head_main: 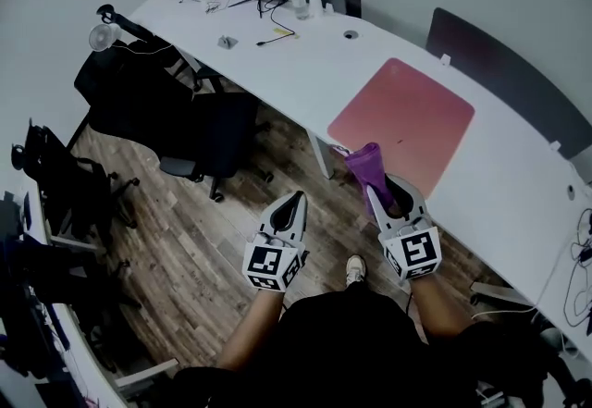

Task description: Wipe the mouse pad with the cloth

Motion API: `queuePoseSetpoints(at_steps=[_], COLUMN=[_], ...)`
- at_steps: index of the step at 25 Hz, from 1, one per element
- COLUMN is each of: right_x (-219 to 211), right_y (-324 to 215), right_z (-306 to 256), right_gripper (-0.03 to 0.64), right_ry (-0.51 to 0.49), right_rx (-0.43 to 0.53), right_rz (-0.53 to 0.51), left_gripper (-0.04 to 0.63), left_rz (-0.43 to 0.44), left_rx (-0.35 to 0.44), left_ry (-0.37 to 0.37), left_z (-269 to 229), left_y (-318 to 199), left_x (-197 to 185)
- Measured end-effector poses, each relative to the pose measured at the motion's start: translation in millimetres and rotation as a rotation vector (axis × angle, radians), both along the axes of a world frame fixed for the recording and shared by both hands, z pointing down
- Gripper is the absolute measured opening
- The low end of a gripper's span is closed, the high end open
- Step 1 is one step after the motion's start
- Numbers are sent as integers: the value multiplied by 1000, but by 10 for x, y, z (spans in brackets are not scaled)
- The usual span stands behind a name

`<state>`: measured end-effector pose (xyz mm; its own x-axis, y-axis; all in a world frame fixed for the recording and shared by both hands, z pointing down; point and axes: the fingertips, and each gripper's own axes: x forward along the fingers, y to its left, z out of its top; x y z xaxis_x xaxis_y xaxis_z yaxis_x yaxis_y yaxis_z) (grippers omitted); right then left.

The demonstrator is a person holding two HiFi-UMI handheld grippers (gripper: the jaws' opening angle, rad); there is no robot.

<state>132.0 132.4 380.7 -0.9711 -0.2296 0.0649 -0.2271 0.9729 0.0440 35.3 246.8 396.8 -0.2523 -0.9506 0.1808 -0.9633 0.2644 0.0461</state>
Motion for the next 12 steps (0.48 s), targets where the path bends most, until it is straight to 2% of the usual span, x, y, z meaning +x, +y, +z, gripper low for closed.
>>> queuePoseSetpoints(at_steps=[12], right_x=[-367], right_y=[-607], right_z=[5], right_gripper=[120], right_ry=[17], right_rx=[6], right_rz=[-41], left_gripper=[21], left_rz=[-45], left_rx=[-58], left_ry=[9], left_z=[128], left_y=[-590], left_x=[-427])
